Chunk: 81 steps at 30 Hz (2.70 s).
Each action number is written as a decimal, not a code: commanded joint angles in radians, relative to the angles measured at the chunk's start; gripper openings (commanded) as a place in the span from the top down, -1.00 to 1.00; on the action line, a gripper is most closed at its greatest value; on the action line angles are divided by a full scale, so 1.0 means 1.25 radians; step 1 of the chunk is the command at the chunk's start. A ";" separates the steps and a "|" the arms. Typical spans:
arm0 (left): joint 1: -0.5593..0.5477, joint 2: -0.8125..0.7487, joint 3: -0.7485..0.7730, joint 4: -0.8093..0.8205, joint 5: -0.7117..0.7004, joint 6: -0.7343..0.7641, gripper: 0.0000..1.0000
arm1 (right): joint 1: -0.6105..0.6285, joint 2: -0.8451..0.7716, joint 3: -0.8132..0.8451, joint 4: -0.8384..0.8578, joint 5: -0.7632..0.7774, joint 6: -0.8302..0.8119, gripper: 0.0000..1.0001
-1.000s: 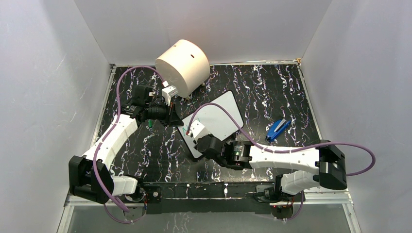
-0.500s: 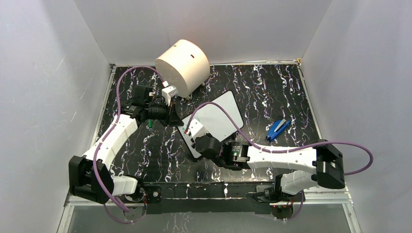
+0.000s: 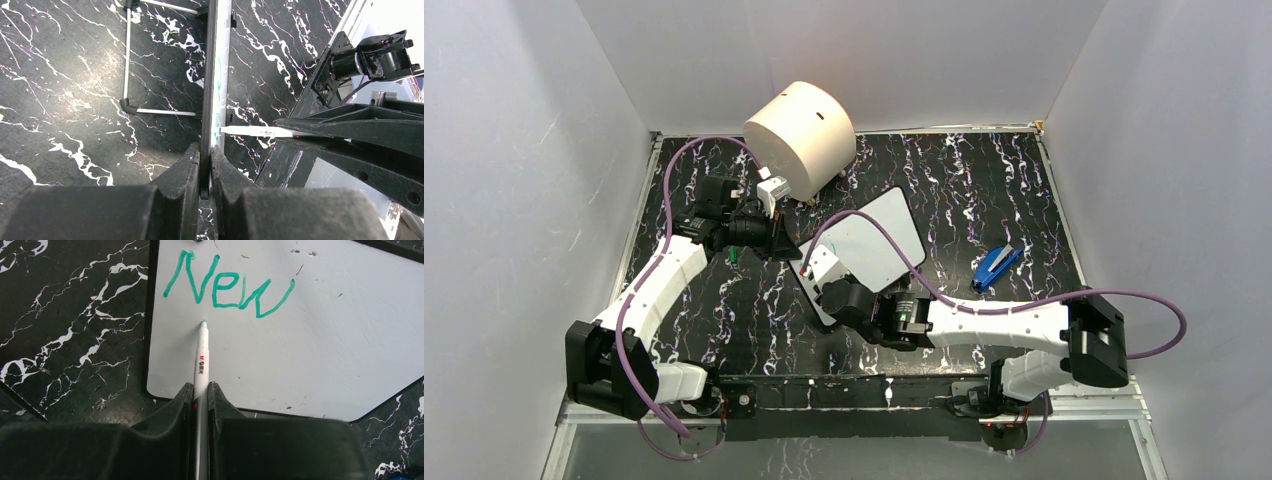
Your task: Write a sentence on the whiteboard
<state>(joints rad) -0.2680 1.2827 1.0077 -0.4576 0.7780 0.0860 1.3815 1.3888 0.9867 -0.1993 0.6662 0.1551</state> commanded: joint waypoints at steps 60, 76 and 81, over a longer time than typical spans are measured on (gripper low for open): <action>0.001 -0.008 -0.022 -0.008 -0.063 0.033 1.00 | 0.010 0.020 0.045 0.031 0.056 -0.010 1.00; 0.001 -0.010 -0.021 -0.008 -0.068 0.034 1.00 | 0.010 0.007 0.046 0.020 0.048 -0.013 1.00; 0.000 -0.012 -0.021 -0.008 -0.072 0.033 1.00 | 0.010 -0.020 0.039 -0.001 0.050 -0.010 1.00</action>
<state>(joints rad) -0.2680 1.2774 1.0035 -0.4496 0.7742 0.0860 1.3960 1.4242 1.0321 -0.2295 0.7063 0.1356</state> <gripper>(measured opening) 0.080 0.209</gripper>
